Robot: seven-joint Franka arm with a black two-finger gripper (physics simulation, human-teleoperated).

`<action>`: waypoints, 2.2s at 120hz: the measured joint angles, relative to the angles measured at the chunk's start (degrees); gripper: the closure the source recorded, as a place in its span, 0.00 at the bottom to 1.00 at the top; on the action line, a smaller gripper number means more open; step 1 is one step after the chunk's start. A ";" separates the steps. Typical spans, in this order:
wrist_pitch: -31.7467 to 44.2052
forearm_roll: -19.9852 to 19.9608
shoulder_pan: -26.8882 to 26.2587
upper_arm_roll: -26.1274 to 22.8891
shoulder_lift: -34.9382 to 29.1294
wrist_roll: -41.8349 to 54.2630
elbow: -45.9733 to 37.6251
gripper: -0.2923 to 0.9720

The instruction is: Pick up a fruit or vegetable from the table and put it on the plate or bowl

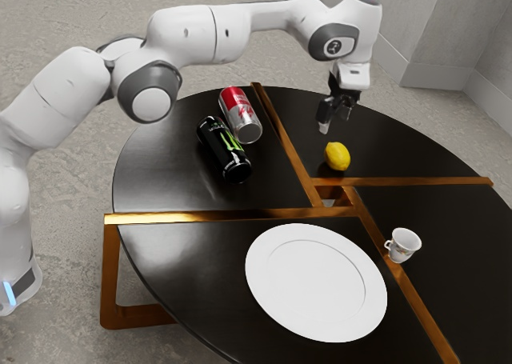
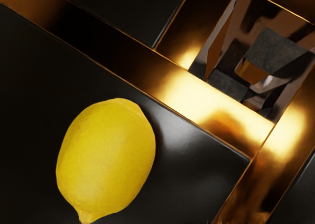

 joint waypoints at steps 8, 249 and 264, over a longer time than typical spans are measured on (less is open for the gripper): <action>0.74 0.35 0.57 -0.19 0.08 3.74 -0.07 0.23; 9.31 0.45 1.99 -3.98 10.78 38.04 1.28 0.46; 9.27 0.42 1.92 -4.48 10.71 38.12 1.21 0.48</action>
